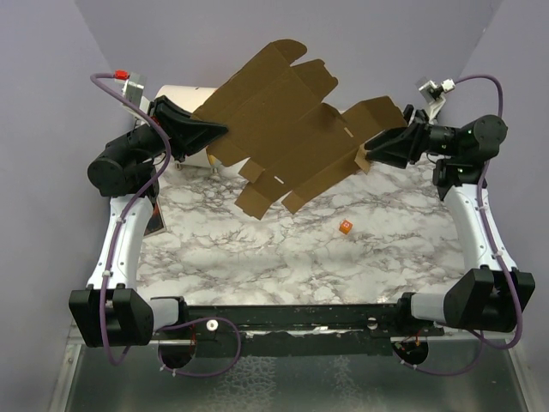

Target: Fold the paper box

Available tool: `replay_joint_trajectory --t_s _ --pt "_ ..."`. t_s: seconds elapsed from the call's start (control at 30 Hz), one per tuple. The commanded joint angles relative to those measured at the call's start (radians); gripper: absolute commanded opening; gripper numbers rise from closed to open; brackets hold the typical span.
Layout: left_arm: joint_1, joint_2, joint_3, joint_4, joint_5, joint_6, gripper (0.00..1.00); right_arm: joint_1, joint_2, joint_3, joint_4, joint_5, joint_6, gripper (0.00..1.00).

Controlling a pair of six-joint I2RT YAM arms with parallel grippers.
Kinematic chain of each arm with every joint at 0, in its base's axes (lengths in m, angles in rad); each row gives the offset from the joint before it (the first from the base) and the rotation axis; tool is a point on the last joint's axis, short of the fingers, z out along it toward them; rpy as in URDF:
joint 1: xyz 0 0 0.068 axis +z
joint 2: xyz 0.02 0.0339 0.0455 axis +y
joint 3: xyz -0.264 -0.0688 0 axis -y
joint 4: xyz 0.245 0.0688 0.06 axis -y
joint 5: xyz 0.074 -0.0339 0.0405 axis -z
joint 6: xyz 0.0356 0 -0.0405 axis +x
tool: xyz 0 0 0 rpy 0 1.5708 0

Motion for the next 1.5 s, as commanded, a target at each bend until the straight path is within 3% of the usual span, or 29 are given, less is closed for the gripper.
replay_joint_trajectory --t_s 0.0,0.23,0.37,0.73,0.97,1.0,1.07,1.13,1.27,1.4,1.47 --pt "0.004 -0.004 0.005 0.052 -0.02 -0.019 0.0 0.026 -0.021 -0.029 0.012 0.006 -0.001 0.46" --pt "0.005 0.001 0.003 0.077 -0.025 -0.037 0.0 0.048 -0.018 -0.036 0.007 0.014 0.002 0.44" --pt "0.005 0.001 0.001 0.081 -0.027 -0.038 0.0 0.054 -0.017 -0.039 0.012 0.018 0.008 0.38" --pt "0.005 0.005 -0.014 0.101 -0.035 -0.052 0.0 0.059 -0.03 -0.061 0.056 0.018 0.039 0.01" --pt "0.005 0.007 -0.038 0.126 -0.042 -0.064 0.0 0.059 -0.054 -0.099 0.102 0.023 0.075 0.01" --pt "0.005 0.007 -0.041 0.134 -0.043 -0.07 0.0 0.059 -0.056 -0.103 0.114 0.025 0.085 0.05" --pt "0.004 0.01 -0.049 0.159 -0.045 -0.088 0.0 0.059 -0.056 -0.106 0.133 0.033 0.103 0.24" --pt "0.004 0.014 -0.055 0.189 -0.051 -0.111 0.0 0.059 -0.051 -0.104 0.148 0.037 0.127 0.29" --pt "0.004 0.022 -0.07 0.234 -0.061 -0.141 0.0 0.059 -0.046 -0.107 0.181 0.043 0.156 0.25" --pt "0.004 0.028 -0.075 0.252 -0.065 -0.155 0.0 0.059 -0.045 -0.111 0.181 0.044 0.161 0.14" --pt "0.003 0.03 -0.076 0.254 -0.068 -0.156 0.0 0.059 -0.044 -0.112 0.184 0.044 0.164 0.03"
